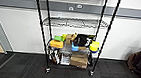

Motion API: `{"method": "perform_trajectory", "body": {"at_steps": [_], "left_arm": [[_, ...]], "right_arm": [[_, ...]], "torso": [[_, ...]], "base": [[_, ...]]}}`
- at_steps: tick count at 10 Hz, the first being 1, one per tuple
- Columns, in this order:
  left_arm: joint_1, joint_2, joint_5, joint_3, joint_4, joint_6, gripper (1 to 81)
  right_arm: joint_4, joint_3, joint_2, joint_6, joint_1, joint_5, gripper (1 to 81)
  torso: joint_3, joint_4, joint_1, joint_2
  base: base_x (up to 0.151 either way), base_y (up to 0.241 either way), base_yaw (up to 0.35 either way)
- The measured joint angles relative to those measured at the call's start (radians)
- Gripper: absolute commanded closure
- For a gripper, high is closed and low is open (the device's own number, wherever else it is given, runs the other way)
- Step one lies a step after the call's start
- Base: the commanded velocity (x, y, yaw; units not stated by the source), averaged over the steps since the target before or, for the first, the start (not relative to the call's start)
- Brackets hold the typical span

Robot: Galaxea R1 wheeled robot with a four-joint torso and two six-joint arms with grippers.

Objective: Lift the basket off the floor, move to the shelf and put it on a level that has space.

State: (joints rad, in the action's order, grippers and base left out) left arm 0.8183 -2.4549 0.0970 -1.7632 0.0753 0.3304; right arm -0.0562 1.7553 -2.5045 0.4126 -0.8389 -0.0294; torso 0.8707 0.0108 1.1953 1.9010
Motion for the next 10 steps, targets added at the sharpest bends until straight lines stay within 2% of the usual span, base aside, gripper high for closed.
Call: {"method": "perform_trajectory", "body": {"at_steps": [2,4,10], "left_arm": [[0.0,0.005,0.01,0.029,0.0,0.001,81.1],[0.015,0.016,0.01,0.05,0.0,0.004,81.1],[0.018,0.117,-0.009,0.185,0.0,0.006,81.1]], "right_arm": [[0.0,-0.025,0.024,0.0,-0.018,0.0,81.1],[0.001,-0.036,0.034,-0.002,-0.035,0.003,81.1],[0.001,-0.169,0.107,-0.004,-0.045,0.04,81.1]], "torso": [[-0.053,0.0,-0.037,-0.054],[-0.068,0.0,-0.071,-0.108],[-0.069,0.0,-0.204,-0.314]], "base": [[0.0,0.0,0.0],[0.0,0.0,0.0],[0.0,0.0,0.0]]}}
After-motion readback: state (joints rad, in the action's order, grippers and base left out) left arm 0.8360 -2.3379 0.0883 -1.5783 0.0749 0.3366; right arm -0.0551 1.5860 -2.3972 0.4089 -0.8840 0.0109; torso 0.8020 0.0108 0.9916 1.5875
